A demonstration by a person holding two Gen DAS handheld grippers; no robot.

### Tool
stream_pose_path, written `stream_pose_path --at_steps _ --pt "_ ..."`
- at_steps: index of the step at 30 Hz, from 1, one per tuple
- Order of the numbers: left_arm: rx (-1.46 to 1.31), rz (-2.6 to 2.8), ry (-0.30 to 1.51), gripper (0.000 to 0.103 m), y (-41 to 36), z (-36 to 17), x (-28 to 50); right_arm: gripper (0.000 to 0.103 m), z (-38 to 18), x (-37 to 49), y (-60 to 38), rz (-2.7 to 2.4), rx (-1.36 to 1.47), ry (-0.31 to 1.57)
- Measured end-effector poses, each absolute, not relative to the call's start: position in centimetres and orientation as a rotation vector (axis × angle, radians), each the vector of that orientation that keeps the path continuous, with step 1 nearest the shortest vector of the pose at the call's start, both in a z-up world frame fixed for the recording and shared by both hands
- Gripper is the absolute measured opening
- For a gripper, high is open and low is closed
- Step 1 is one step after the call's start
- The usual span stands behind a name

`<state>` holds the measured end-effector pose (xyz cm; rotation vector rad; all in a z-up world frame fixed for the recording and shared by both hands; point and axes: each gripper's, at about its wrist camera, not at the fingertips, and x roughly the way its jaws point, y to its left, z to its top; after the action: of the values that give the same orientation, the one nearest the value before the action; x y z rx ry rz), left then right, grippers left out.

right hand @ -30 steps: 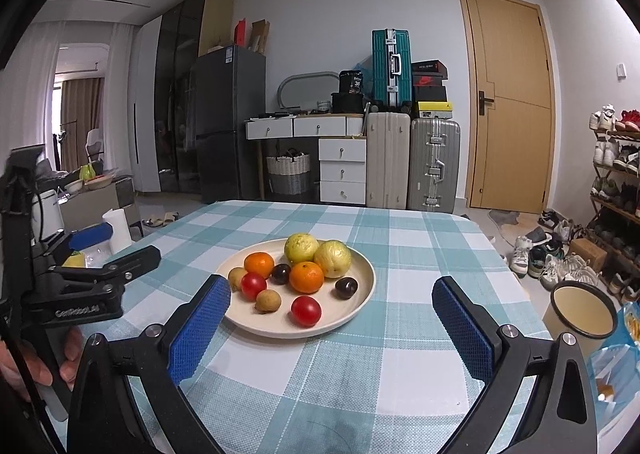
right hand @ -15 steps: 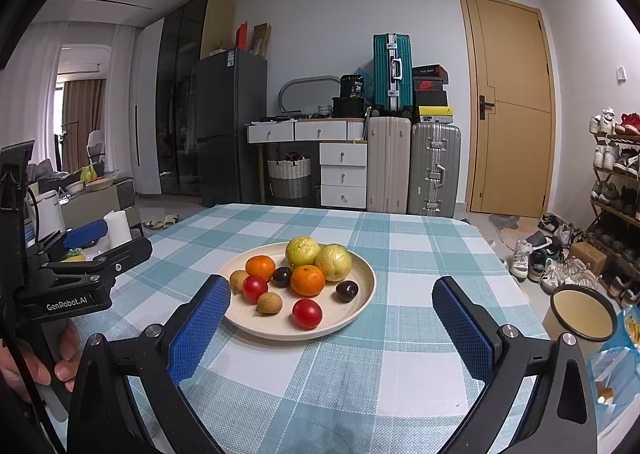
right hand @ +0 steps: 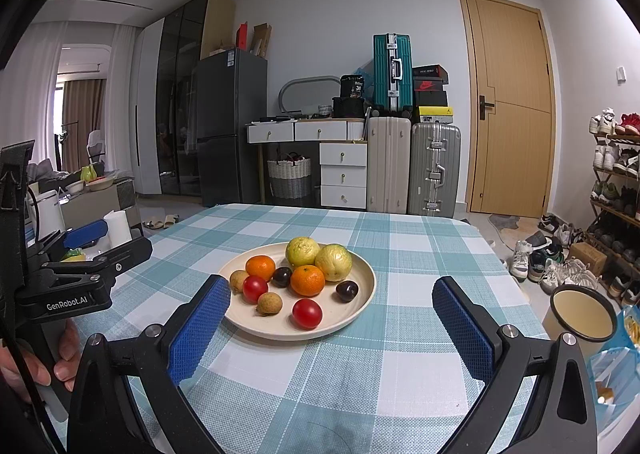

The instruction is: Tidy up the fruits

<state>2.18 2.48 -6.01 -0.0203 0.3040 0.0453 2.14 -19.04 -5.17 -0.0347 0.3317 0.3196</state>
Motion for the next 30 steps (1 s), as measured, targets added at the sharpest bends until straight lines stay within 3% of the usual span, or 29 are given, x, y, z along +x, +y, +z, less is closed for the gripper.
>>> stream_pose_path --at_steps 30 --pt "-0.021 0.040 0.305 0.102 2.34 -6.06 2.25 0.103 -5.18 2.15 -18.93 0.323 -0.033 0.339"
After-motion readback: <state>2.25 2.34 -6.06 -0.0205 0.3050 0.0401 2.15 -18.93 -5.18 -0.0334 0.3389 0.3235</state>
